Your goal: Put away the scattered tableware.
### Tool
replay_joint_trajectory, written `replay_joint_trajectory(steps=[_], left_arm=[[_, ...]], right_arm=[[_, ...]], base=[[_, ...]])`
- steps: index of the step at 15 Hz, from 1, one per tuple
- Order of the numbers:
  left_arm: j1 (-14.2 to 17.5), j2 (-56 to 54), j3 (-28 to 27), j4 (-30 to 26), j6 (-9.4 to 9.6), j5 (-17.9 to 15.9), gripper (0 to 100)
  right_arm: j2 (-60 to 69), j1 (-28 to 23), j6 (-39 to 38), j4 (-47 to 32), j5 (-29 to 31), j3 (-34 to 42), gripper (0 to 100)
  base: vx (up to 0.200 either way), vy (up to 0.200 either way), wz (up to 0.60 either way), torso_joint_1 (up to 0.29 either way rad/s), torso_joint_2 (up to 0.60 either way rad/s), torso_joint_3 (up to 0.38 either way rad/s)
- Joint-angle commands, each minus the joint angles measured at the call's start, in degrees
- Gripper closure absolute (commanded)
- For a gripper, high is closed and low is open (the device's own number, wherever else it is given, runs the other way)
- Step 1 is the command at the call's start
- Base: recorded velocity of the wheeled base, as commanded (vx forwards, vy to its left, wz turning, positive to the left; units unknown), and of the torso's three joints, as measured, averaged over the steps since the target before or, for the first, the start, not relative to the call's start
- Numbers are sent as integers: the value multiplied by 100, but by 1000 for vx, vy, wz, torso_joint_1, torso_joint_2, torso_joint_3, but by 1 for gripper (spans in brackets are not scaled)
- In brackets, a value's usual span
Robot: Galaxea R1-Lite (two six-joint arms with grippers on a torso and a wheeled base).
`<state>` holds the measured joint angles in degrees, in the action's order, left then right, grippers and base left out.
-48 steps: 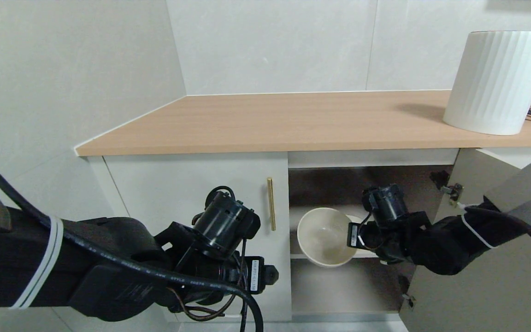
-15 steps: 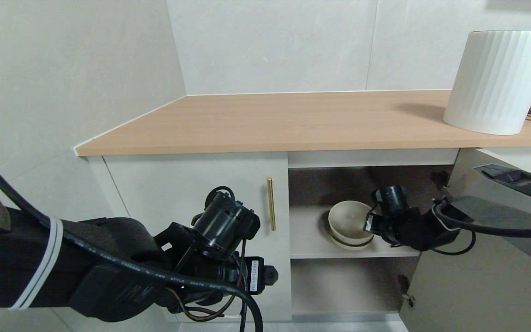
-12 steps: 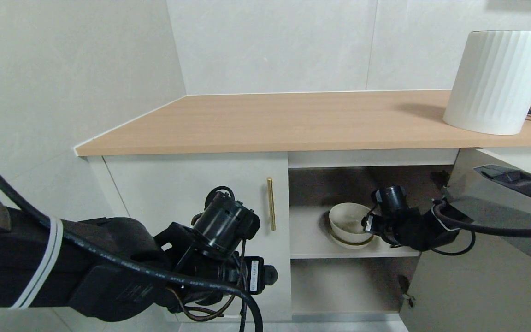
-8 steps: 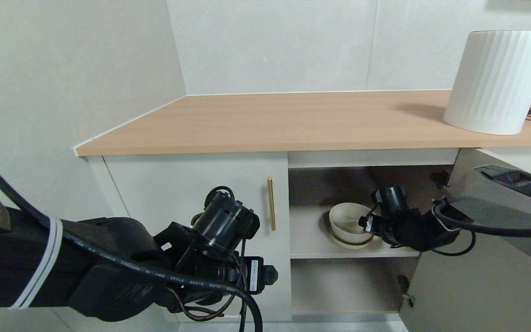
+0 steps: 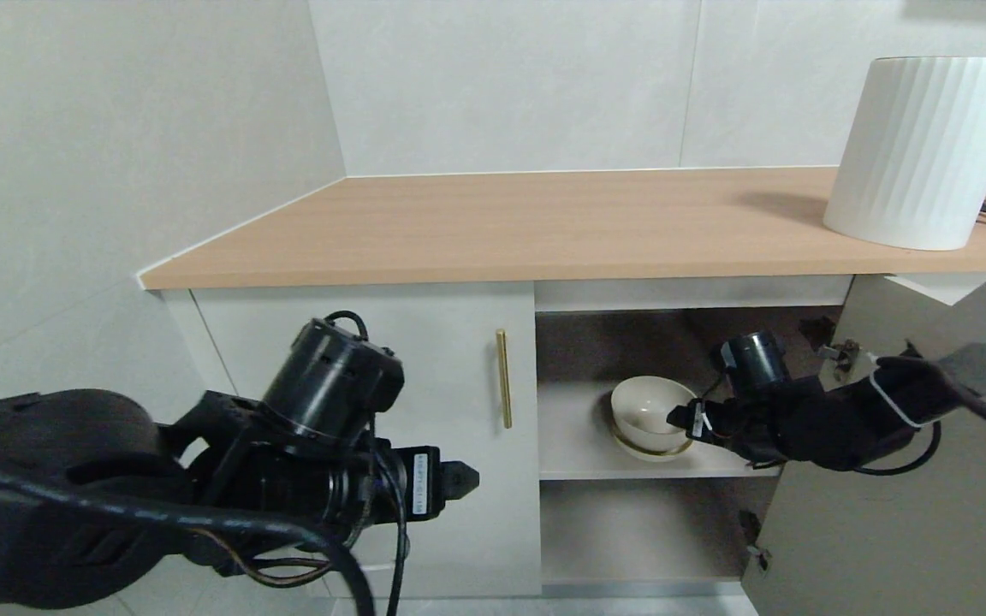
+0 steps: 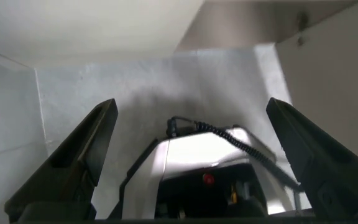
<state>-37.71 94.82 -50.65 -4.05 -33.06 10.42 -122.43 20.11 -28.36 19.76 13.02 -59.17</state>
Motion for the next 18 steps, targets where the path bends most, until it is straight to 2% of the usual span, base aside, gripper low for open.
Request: replay_joint_trajectory(steps=[1,5,8,11,13,18], left_arm=[[149,-1097,354,-8,98,-32,0],[378,-1791,943,9,116,-23,0],[501,-2143,1251,27,230,-40,0],[510,-1914,1233,71,397,-23,0],[475,-1809,1268,88,414,-14,0],[378,-1756,1303,88,414,-14,0]], right_arm=[[1599,344,252,-333,-300,881,0],[3102,485,480,-517,-432,1945,0],[4122,1021,471,-1238,-414,2481,0],[4139,1126,436,-1273,-397,2885,0],[4131,1144,410,-1273,-397,2876,0],[4096,1249,392,-1273,-370,2894,0]], base=[[0,0,0,0,0,0],[0,0,0,0,0,0],[0,0,0,0,0,0],[0,0,0,0,0,0],[0,0,0,0,0,0],[-200,0,0,8,4,3]])
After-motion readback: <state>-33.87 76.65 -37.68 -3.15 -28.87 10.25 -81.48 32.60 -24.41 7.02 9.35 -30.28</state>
